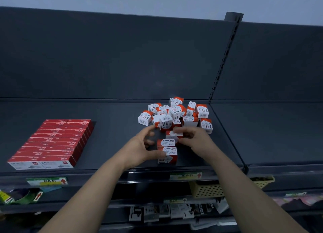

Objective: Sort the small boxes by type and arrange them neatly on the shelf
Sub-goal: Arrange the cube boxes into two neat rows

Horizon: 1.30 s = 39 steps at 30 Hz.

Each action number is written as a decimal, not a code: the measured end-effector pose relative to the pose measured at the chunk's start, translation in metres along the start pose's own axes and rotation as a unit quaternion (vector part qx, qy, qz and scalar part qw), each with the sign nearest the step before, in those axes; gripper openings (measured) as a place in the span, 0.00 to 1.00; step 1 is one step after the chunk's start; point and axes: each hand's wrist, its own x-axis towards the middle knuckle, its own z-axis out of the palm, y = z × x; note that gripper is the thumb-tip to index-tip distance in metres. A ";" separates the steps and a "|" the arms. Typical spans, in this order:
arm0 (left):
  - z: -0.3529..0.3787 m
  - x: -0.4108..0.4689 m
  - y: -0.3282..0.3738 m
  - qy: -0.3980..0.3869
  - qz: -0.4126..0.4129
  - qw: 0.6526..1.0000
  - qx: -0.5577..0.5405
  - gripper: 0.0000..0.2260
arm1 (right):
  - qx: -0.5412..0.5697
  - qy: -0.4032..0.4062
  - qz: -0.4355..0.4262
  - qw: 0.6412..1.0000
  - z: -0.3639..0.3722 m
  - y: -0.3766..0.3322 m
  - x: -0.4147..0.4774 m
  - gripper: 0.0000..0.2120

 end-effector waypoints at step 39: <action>-0.010 0.044 0.006 0.034 -0.004 0.998 0.052 0.06 | -0.025 -0.019 0.007 0.999 -0.001 0.008 0.023 0.15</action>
